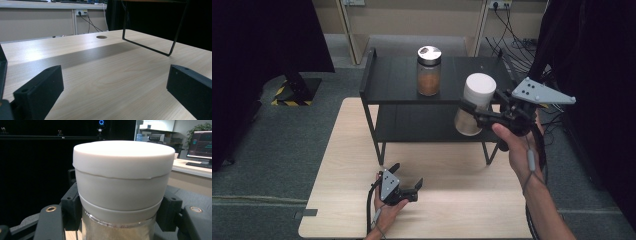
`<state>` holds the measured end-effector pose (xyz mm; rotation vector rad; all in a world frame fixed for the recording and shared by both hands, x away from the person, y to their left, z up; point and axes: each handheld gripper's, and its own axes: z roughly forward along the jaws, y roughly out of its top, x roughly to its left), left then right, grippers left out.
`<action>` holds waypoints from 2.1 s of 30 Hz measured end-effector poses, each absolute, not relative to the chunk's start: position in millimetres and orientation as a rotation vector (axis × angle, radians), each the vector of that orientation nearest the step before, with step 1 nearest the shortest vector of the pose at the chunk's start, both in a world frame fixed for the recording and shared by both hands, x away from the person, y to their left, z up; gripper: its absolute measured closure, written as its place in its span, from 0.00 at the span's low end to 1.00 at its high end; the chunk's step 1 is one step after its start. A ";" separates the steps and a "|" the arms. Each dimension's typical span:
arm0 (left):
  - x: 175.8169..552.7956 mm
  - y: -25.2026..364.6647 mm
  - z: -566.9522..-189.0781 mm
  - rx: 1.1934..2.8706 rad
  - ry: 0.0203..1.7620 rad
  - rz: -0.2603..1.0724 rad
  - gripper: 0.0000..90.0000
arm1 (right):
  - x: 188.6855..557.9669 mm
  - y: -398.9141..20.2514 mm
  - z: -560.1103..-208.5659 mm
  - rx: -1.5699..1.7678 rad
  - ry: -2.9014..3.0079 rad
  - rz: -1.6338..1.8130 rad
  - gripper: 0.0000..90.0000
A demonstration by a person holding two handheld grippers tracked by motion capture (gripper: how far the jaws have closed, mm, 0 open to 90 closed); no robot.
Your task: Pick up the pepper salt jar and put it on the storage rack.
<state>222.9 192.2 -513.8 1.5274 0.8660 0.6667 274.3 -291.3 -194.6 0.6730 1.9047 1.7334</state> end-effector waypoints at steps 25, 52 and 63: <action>222.8 192.2 -513.4 1.533 0.862 0.669 0.00 | 332.9 -251.8 -161.7 0.806 1.830 1.631 0.40; 222.9 192.3 -513.6 1.531 0.863 0.668 0.00 | 361.0 -234.2 -169.8 0.860 1.780 1.567 0.39; 222.9 192.2 -513.5 1.532 0.862 0.669 0.00 | 354.4 -228.2 -167.9 0.862 1.733 1.526 0.11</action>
